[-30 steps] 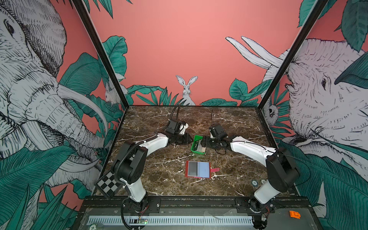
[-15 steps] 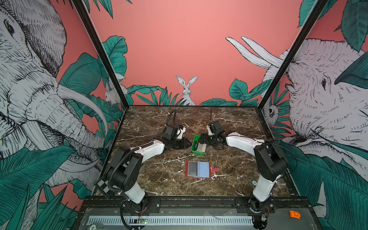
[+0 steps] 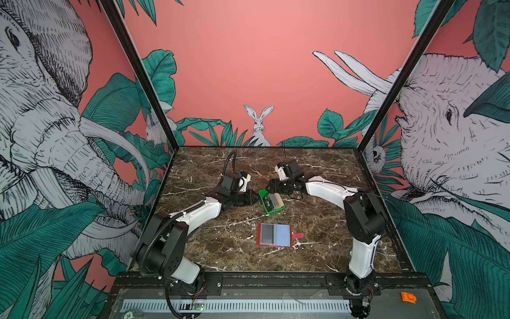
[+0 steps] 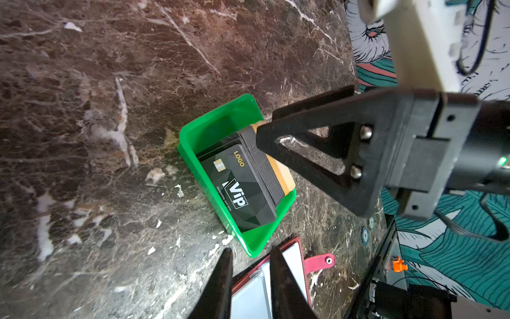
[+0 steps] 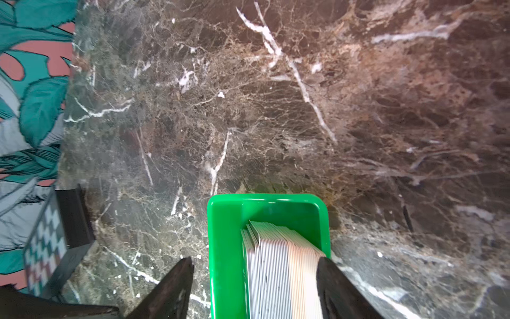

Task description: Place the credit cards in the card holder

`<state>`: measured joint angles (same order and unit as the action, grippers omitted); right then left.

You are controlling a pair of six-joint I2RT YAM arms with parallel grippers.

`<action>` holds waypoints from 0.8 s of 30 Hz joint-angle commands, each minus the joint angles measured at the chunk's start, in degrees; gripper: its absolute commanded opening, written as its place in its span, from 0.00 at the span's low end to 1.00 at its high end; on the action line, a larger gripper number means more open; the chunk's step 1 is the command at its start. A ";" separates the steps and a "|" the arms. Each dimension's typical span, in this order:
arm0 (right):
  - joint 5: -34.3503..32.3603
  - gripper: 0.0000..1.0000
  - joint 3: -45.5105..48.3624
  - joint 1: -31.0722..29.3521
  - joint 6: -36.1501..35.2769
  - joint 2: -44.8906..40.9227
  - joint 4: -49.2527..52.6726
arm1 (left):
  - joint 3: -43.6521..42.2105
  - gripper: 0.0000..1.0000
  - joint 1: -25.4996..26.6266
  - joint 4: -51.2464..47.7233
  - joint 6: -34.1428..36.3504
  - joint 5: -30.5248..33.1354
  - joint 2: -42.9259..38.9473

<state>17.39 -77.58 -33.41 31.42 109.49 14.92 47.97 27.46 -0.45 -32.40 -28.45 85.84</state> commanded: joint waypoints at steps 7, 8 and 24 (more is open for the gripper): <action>-3.99 0.81 5.34 -0.34 -7.50 -6.14 5.88 | -0.63 0.23 -0.22 4.84 -3.15 -4.06 2.08; -3.00 0.83 5.88 -0.34 -7.94 -6.43 5.95 | -0.45 0.23 -0.13 5.25 -3.66 -4.17 2.66; -2.22 0.87 8.61 -3.15 -9.13 -4.52 4.49 | 6.49 0.16 1.94 3.18 -5.36 -3.39 11.88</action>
<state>15.46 -69.14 -36.14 22.85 104.31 20.38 52.97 29.04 3.29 -36.93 -31.94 96.53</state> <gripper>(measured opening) 0.866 0.161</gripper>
